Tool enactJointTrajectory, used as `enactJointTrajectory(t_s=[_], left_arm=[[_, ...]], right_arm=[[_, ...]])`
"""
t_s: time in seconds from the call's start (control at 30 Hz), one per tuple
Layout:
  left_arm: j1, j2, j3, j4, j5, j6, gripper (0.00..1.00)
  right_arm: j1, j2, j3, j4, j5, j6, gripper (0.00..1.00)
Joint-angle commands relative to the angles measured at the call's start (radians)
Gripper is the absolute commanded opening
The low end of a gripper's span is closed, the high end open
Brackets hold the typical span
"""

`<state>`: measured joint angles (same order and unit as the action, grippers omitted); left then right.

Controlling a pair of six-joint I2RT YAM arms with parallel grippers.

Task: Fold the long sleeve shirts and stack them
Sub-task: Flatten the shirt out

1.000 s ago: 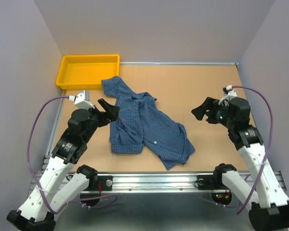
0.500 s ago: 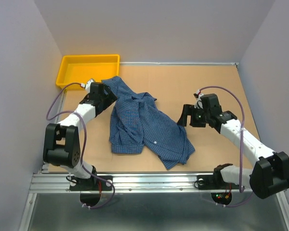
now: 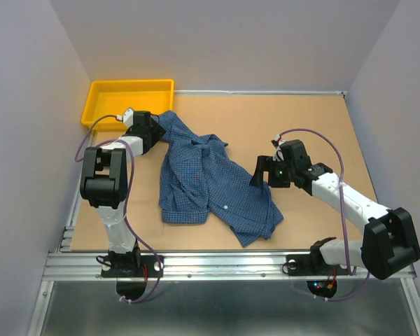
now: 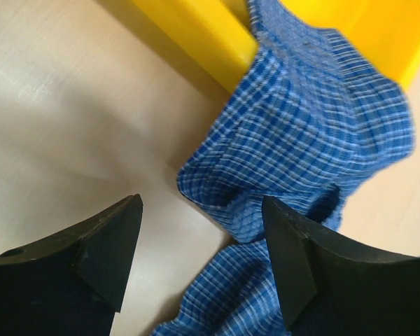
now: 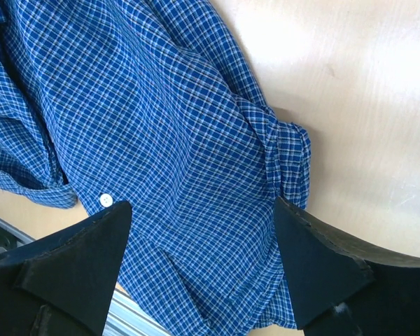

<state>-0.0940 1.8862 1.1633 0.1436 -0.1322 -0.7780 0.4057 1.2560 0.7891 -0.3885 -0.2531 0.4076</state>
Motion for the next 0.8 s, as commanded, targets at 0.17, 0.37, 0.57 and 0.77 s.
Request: enactJointTrajectory(t_s=[0.17,0.37,0.57,0.77], left_arm=[[0.004,0.037,0.039,0.137,0.029,0.026,0.52],[0.004,0.015,0.021,0.185,0.072,0.071,0.0],[-0.05,-0.183,0.018,0.119,0.074,0.141,0.0],[-0.231,-0.372,0.197,-0.021,0.052,0.307,0.0]], right_arm=[[0.027,0.003,-0.019,0.069,0.015,0.008,0.87],[0.027,-0.039,-0.03,0.071,0.029,0.017,0.87],[0.027,-0.096,-0.03,0.069,0.063,0.019,0.87],[0.027,-0.147,-0.018,0.068,0.11,0.014,0.87]])
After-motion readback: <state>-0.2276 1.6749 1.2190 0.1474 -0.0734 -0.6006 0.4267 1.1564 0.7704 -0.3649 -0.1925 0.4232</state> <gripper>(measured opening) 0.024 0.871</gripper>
